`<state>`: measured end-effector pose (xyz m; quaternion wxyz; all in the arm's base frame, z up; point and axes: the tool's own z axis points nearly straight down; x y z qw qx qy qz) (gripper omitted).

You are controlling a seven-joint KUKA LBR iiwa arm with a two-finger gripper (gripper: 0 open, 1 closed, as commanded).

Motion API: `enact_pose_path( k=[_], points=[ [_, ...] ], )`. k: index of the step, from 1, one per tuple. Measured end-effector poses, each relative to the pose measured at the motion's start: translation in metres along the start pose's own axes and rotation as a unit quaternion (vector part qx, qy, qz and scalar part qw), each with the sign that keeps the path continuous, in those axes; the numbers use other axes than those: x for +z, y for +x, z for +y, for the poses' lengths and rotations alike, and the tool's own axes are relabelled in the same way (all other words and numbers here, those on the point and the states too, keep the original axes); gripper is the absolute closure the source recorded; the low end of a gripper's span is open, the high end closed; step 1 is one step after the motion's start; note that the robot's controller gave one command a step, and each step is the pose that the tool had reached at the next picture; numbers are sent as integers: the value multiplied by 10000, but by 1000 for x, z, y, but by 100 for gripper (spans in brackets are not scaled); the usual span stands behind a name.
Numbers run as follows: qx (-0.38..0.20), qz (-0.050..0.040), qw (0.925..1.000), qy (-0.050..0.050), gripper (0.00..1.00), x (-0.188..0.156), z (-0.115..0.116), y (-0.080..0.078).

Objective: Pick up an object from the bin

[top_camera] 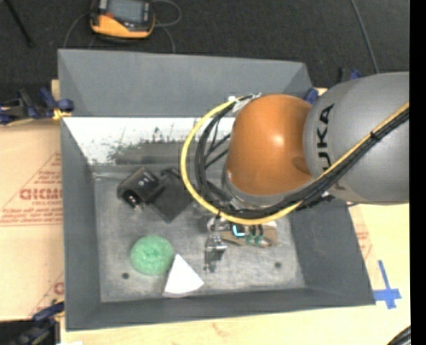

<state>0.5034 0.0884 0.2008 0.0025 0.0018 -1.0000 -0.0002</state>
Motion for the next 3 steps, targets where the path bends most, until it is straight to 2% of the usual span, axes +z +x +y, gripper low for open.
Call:
enact_pose_path(
  k=[1, 2, 3],
  points=[
    [18, -40, 10000, -4, 0, -4, -1, -2],
    [311, -77, 9995, -13, 0, 51, 29, -36],
    [810, -91, 9967, -26, 0, 126, 49, -10]
  ],
)
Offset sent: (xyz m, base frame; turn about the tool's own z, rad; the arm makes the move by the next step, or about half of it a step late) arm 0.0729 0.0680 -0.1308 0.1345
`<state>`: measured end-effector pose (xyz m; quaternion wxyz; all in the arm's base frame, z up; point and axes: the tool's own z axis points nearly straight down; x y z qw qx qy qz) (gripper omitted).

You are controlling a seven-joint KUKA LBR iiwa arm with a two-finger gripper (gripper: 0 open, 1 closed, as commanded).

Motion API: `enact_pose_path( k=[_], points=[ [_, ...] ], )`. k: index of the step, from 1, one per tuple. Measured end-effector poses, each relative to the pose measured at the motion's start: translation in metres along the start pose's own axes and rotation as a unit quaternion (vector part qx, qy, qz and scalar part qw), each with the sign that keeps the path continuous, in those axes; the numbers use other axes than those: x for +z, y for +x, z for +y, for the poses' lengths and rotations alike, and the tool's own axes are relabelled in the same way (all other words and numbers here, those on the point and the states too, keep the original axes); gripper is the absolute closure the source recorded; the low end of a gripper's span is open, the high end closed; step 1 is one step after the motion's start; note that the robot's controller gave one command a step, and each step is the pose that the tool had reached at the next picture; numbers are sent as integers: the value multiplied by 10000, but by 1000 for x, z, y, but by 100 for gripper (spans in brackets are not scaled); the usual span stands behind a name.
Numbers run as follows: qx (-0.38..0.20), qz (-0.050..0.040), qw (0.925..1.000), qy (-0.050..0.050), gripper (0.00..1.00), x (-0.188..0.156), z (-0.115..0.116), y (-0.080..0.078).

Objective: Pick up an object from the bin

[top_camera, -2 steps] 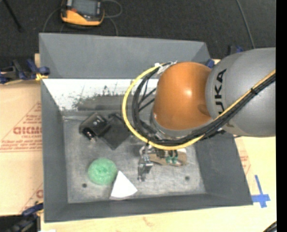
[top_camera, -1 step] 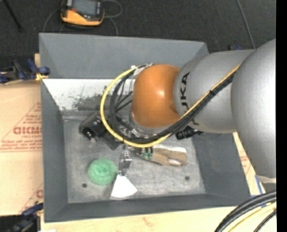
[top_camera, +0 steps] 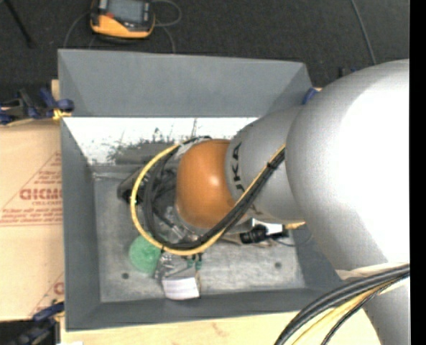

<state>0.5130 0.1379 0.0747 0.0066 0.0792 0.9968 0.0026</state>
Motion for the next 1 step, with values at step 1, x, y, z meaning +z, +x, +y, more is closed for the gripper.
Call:
enact_pose_path(
  k=[1],
  points=[
    [-6, 33, 10000, 18, 0, -5, -1, -3]
  ],
)
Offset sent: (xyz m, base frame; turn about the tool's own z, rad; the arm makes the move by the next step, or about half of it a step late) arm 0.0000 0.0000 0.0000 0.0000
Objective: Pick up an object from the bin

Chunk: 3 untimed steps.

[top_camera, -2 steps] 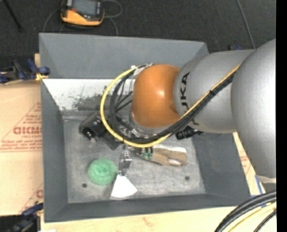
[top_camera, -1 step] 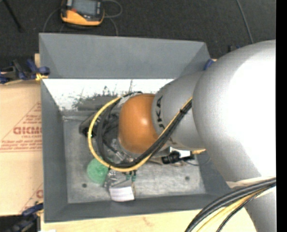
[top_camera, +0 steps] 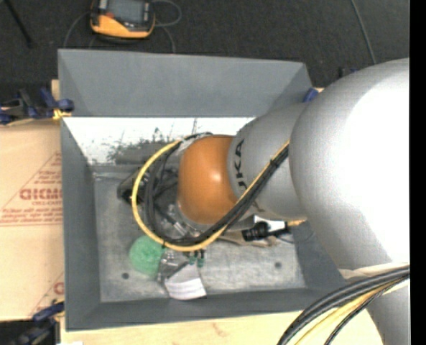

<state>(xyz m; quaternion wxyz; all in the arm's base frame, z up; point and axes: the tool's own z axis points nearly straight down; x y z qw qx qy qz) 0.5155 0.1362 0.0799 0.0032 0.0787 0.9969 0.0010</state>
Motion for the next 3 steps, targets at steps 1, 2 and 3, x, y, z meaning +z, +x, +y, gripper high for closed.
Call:
enact_pose_path(
  k=[1, 2, 3],
  points=[
    [3, 20, 10000, 5, 0, 4, 1, 1],
    [3376, 38, 9413, 12, 100, 8, 5, 1],
    [3411, 37, 9400, 13, 100, 8, 5, 0]
  ],
)
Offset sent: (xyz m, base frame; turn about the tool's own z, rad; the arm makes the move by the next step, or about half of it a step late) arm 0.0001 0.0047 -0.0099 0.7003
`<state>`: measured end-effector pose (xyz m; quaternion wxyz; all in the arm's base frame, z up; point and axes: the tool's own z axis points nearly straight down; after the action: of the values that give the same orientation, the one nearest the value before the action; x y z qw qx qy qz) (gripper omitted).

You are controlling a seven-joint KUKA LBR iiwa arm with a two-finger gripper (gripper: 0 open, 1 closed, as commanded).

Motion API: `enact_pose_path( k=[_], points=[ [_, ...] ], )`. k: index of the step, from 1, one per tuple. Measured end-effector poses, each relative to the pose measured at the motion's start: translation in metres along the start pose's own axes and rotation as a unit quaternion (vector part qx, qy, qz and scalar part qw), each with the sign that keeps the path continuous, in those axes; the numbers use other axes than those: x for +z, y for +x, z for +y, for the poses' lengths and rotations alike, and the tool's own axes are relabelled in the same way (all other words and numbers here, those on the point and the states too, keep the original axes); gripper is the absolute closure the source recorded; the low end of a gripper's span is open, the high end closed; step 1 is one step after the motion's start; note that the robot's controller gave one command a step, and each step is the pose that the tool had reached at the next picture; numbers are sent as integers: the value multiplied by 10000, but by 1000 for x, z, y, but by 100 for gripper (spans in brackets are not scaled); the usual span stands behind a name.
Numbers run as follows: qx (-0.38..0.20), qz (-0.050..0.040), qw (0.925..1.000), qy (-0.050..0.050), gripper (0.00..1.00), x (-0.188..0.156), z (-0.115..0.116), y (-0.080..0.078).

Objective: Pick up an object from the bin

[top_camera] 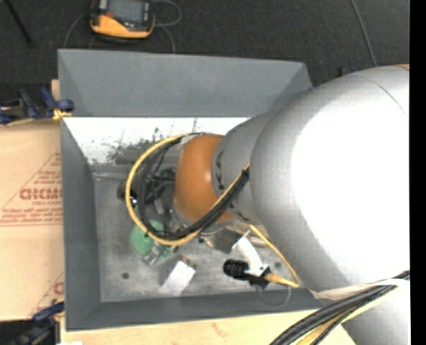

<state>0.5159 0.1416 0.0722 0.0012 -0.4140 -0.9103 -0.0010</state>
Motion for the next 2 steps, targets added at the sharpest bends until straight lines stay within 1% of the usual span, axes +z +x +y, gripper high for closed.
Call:
enact_pose_path(
  k=[1, 2],
  points=[
    [-12, -5, 10000, 7, 100, -4, -1, 0],
    [-20, -11, 10000, 16, 100, -17, -2, 0]
  ],
)
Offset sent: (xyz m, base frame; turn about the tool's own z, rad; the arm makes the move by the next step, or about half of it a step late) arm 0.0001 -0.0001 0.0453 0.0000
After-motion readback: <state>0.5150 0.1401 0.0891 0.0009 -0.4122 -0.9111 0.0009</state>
